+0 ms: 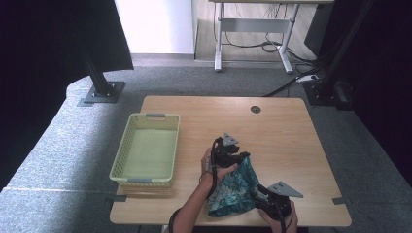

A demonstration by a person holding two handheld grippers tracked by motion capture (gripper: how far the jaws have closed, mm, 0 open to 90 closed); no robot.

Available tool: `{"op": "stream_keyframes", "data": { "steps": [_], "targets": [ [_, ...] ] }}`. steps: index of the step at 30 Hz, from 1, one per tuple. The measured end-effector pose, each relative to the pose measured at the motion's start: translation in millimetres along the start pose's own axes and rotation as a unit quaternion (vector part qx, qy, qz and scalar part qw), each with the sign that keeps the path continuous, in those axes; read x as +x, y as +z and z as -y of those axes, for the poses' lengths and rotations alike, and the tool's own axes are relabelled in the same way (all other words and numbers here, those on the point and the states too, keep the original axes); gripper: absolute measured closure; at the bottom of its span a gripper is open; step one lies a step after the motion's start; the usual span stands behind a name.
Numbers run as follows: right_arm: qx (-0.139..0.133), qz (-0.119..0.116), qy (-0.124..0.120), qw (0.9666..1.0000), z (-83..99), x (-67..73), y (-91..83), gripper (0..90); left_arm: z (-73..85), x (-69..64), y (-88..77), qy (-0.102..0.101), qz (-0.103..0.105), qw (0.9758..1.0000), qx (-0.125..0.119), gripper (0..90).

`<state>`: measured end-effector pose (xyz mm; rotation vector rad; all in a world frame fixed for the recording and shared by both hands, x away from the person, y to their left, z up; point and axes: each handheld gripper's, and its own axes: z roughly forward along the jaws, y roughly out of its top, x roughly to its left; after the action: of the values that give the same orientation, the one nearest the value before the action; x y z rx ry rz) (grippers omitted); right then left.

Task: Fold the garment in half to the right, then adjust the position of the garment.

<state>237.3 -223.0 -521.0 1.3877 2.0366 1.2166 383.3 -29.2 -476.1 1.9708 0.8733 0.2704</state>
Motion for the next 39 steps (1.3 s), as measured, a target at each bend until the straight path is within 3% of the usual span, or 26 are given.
{"op": "stream_keyframes", "data": {
  "steps": [2,10,16,23,34,39],
  "targets": [
    [0.001,0.011,0.002,0.9999,2.8,-3.0,-2.2,52.8,0.5,1.2,-5.2,0.002,0.000,1.0000,-0.002,57.6],
    [0.025,0.015,0.010,0.9995,7.7,-12.0,2.9,47.7,10.7,9.9,-20.0,0.010,-0.012,0.9999,-0.001,54.4],
    [0.004,0.012,0.013,0.9998,0.5,-13.0,-5.0,44.9,17.1,15.1,-28.5,0.018,-0.016,0.9997,-0.001,52.9],
    [-0.020,-0.008,0.001,0.9998,-8.2,-9.0,-13.2,43.8,21.3,11.9,-39.3,0.032,-0.016,0.9993,-0.001,51.0],
    [-0.019,-0.018,-0.012,0.9996,-10.3,-6.4,-9.9,42.2,29.6,19.5,-45.4,0.031,-0.021,0.9993,0.008,49.6],
    [-0.022,-0.030,-0.034,0.9987,-21.1,-0.1,-7.7,44.8,32.4,22.6,-48.8,0.026,-0.022,0.9994,0.005,49.5]
  ]
}}
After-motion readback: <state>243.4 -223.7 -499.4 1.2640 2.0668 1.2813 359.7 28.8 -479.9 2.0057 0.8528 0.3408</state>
